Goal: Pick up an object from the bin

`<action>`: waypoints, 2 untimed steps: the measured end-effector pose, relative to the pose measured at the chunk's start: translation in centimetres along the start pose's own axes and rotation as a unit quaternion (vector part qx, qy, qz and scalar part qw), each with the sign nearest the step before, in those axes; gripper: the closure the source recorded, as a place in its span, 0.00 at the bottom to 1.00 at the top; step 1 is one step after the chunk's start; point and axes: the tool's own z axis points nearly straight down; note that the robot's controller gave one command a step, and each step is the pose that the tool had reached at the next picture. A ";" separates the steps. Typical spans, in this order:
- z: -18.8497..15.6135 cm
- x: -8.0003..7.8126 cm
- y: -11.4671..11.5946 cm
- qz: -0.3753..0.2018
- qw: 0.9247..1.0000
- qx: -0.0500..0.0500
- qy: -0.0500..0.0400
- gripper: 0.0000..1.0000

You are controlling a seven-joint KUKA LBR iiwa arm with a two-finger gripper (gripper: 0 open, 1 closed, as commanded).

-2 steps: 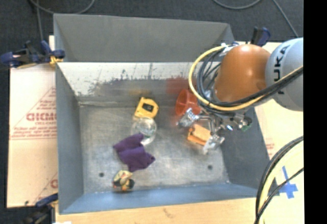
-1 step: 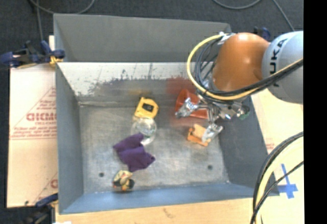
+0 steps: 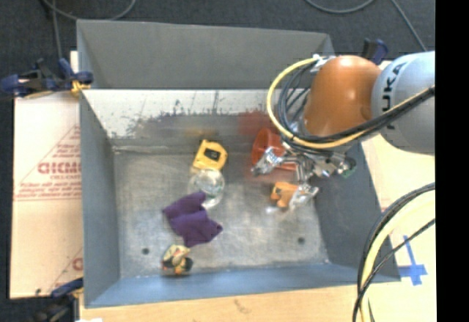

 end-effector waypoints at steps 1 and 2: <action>-1.5 3.3 2.9 -0.040 0.999 -0.002 0.000 0.00; -1.5 1.4 -0.1 -0.109 0.994 0.007 -0.004 0.00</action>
Offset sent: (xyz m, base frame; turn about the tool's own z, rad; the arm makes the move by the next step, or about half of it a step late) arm 0.0538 -0.0172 -0.0295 -0.3428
